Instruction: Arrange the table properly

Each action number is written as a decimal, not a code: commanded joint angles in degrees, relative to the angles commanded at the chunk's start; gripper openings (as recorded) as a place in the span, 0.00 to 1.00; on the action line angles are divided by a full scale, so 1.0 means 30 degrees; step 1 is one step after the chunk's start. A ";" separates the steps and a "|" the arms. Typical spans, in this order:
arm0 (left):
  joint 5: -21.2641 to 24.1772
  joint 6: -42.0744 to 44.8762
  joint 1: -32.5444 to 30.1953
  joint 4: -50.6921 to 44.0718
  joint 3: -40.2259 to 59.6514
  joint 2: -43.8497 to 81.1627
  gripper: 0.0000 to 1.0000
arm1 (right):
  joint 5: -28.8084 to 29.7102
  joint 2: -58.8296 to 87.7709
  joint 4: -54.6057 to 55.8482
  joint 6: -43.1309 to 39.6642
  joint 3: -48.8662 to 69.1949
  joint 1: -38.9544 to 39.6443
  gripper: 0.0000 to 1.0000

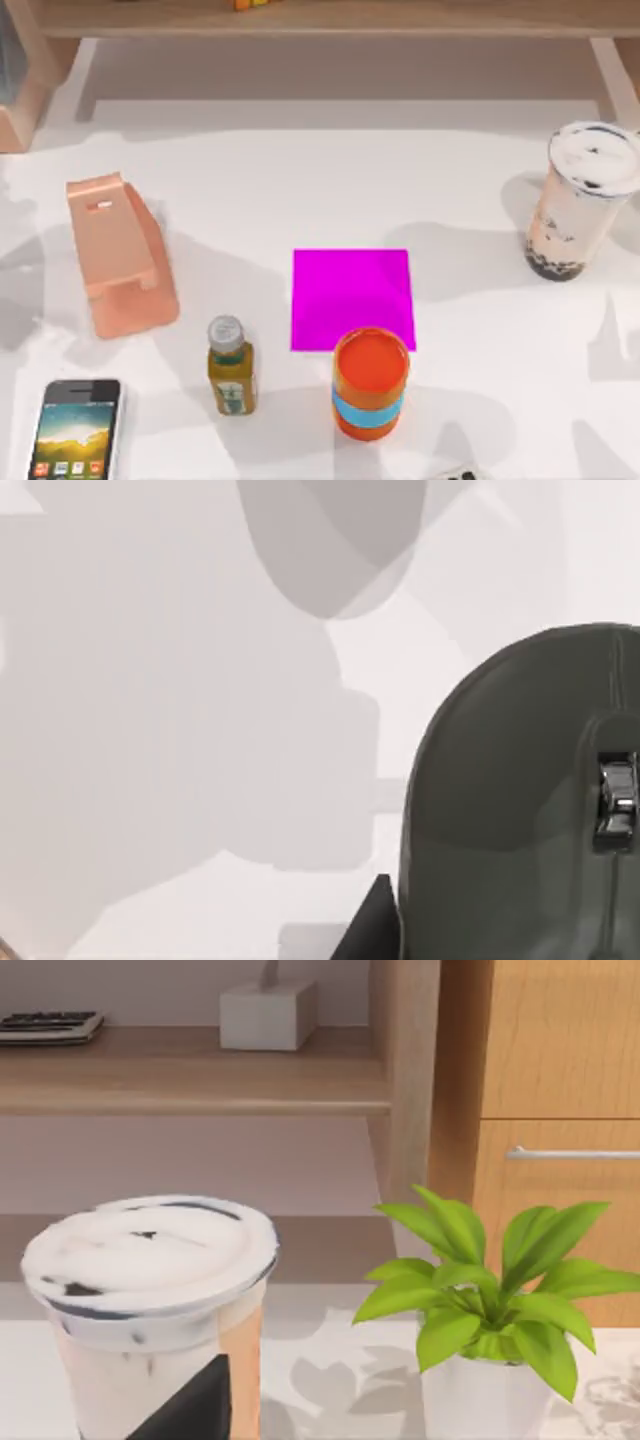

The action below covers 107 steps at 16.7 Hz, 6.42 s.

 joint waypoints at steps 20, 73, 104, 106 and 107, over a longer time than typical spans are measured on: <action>-0.0982 -4.2491 -1.5423 0.1275 0.5804 0.4687 0.00 | 0.0000 0.0000 0.0000 0.0000 0.0000 0.0000 1.00; 0.0517 -5.9087 -1.9564 0.1472 0.4087 0.5320 1.00 | 0.0000 0.0000 0.0000 0.0000 0.0000 0.0000 1.00; 0.0023 -5.3030 -1.2122 0.4262 -1.9160 -1.4363 1.00 | 0.0000 0.0000 0.0000 0.0000 0.0000 0.0000 1.00; 0.0004 -5.3020 -1.2067 0.4967 -1.9578 -1.4011 1.00 | 0.0000 0.0000 0.0000 0.0000 0.0000 0.0000 1.00; -0.0001 -5.3003 -1.2040 0.5617 -1.9918 -1.3698 1.00 | 0.0000 0.0000 0.0000 0.0000 0.0000 0.0000 1.00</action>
